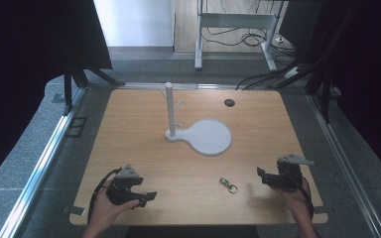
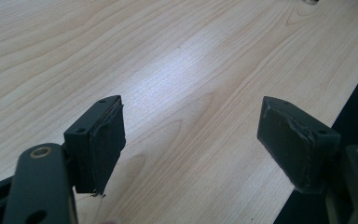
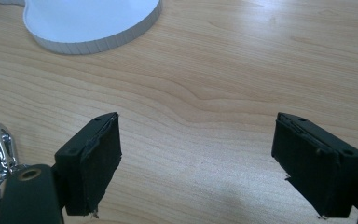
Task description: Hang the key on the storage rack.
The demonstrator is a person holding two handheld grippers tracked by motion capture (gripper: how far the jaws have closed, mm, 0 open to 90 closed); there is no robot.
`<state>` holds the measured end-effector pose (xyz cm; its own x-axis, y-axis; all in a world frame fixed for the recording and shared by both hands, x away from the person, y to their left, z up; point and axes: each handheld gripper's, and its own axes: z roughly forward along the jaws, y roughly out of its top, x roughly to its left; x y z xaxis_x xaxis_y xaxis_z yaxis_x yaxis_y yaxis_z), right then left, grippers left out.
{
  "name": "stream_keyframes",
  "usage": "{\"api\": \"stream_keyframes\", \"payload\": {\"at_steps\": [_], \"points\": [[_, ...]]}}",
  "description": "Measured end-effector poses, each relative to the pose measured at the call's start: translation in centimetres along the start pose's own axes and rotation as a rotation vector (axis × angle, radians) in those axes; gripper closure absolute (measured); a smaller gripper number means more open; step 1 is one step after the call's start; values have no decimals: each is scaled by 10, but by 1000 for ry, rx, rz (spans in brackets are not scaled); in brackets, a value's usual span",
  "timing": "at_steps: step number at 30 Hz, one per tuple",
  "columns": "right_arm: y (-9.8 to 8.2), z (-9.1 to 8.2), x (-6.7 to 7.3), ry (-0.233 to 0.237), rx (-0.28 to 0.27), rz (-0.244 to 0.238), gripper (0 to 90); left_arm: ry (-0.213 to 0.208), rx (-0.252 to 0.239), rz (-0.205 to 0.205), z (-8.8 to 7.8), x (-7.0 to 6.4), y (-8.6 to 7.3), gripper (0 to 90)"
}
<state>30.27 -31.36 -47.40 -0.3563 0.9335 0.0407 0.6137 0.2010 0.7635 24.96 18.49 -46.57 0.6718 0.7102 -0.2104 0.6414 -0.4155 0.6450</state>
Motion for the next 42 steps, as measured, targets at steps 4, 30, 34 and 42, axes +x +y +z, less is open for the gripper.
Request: {"api": "stream_keyframes", "payload": {"at_steps": [4,30,34,42], "points": [[1,-1,2,19,2,-19,191,10,-1,-7,0,1,0,238],[30,-16,22,148,106,-197,416,-2,-3,-8,0,0,-1,237],[36,-14,28,166,132,-221,447,-2,-2,-11,0,2,-1,238],[47,-6,38,220,194,-267,517,-1,-5,-16,-1,2,-2,237]]}}
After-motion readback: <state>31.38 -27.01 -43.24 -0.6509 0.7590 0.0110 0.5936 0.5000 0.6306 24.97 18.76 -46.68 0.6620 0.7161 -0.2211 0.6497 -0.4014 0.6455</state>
